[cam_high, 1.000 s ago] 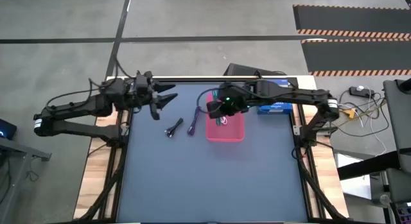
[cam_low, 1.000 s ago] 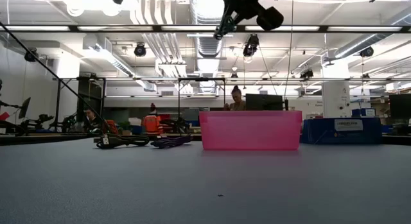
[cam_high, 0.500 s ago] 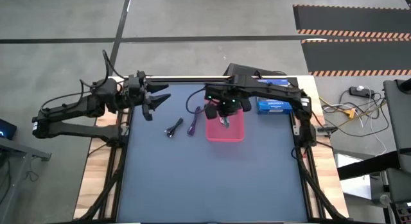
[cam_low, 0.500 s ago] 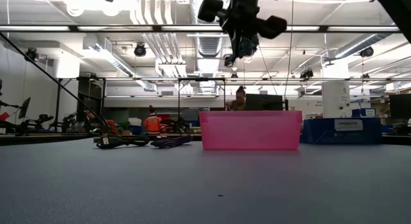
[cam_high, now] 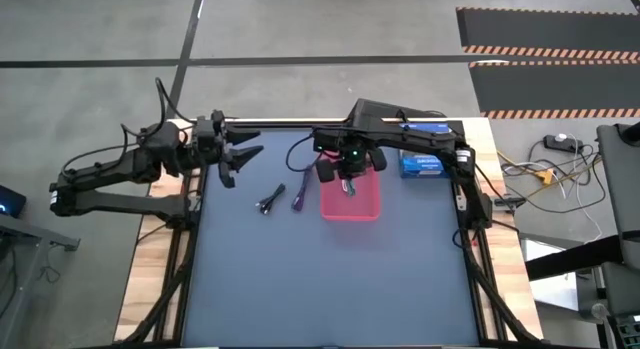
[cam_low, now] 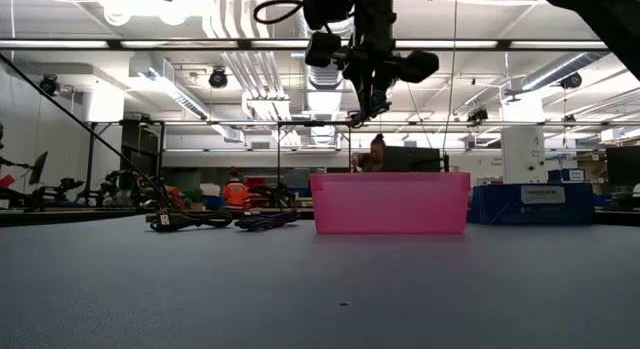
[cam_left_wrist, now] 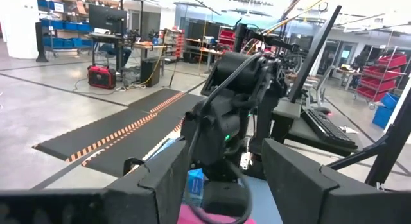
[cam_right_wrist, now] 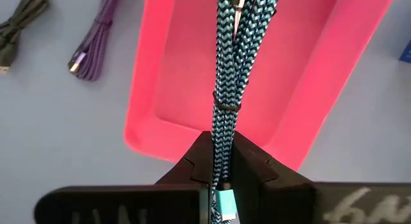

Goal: Pick and place USB-C Cables
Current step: Put the blue USB cable into the red bin

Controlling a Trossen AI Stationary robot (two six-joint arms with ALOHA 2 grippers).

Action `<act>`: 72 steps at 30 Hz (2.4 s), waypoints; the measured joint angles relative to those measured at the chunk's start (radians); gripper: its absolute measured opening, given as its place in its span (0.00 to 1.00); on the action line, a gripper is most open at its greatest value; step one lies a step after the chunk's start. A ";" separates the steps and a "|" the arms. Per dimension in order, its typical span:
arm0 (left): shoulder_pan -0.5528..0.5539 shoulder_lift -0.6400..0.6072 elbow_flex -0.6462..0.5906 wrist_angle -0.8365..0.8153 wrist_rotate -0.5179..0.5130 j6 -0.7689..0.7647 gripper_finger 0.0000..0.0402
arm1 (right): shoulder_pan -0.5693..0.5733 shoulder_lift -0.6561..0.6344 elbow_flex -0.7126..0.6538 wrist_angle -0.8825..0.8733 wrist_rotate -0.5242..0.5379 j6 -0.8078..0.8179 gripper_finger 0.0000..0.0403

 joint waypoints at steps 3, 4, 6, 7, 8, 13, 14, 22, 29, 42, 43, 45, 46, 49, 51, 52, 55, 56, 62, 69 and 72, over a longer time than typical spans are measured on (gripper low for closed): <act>0.000 -0.005 0.000 0.001 0.000 0.000 0.46 | -0.017 0.002 -0.013 -0.003 0.008 -0.012 0.05; 0.000 -0.006 0.000 0.001 0.000 0.000 0.46 | -0.024 0.002 -0.018 -0.002 0.008 -0.012 0.05; 0.000 -0.009 0.000 -0.001 0.000 0.000 0.46 | -0.036 0.002 -0.030 -0.003 0.010 -0.021 0.05; 0.000 -0.009 0.000 0.000 0.000 0.000 0.46 | -0.042 0.002 -0.039 0.000 0.016 -0.024 0.05; 0.000 -0.009 0.000 0.000 0.000 0.000 0.46 | -0.045 0.002 -0.046 0.001 0.021 -0.027 0.05; 0.000 -0.010 0.000 -0.004 0.000 0.000 0.46 | -0.063 0.002 -0.086 0.031 0.033 -0.045 0.05; 0.000 -0.010 -0.001 -0.003 0.000 0.000 0.46 | -0.064 0.002 -0.096 0.045 0.033 -0.049 0.05; 0.000 -0.014 -0.002 -0.004 -0.001 0.001 0.46 | -0.075 -0.003 -0.211 0.116 0.007 -0.061 0.05; 0.000 -0.016 -0.002 -0.003 -0.001 0.002 0.46 | -0.076 -0.004 -0.341 0.214 -0.031 -0.063 0.05; 0.000 -0.011 -0.002 -0.003 -0.050 0.001 0.45 | -0.086 -0.005 -0.449 0.313 -0.043 -0.011 0.05; 0.000 -0.010 -0.002 -0.003 -0.051 0.001 0.45 | -0.087 -0.005 -0.452 0.313 -0.038 -0.007 0.05; 0.000 -0.007 -0.002 -0.003 -0.050 0.001 0.45 | -0.088 -0.005 -0.458 0.315 -0.018 -0.003 0.05; 0.000 -0.004 -0.002 -0.003 -0.050 0.001 0.45 | -0.089 -0.005 -0.462 0.317 -0.016 -0.003 0.05; 0.000 0.006 -0.002 -0.003 -0.050 0.001 0.45 | -0.093 -0.005 -0.478 0.331 -0.015 -0.003 0.05; 0.000 0.013 -0.002 -0.003 -0.050 0.001 0.45 | -0.093 -0.005 -0.487 0.345 -0.015 -0.002 0.05; 0.000 0.017 -0.002 -0.002 -0.050 0.001 0.45 | -0.093 -0.005 -0.490 0.345 -0.015 -0.001 0.05; 0.000 0.029 -0.002 -0.003 -0.050 0.001 0.45 | -0.093 -0.005 -0.500 0.358 -0.015 0.001 0.05; 0.000 0.033 -0.002 -0.003 -0.050 0.001 0.45 | -0.093 -0.005 -0.501 0.365 -0.015 0.003 0.05; 0.000 0.051 -0.002 -0.002 -0.050 0.001 0.45 | -0.093 -0.006 -0.502 0.380 0.000 0.008 0.05; 0.000 0.061 -0.002 -0.002 -0.050 0.003 0.45 | -0.094 0.001 -0.503 0.386 0.018 0.015 0.07; 0.000 0.061 -0.002 -0.002 -0.050 0.004 0.45 | -0.093 0.002 -0.509 0.400 0.023 0.015 0.07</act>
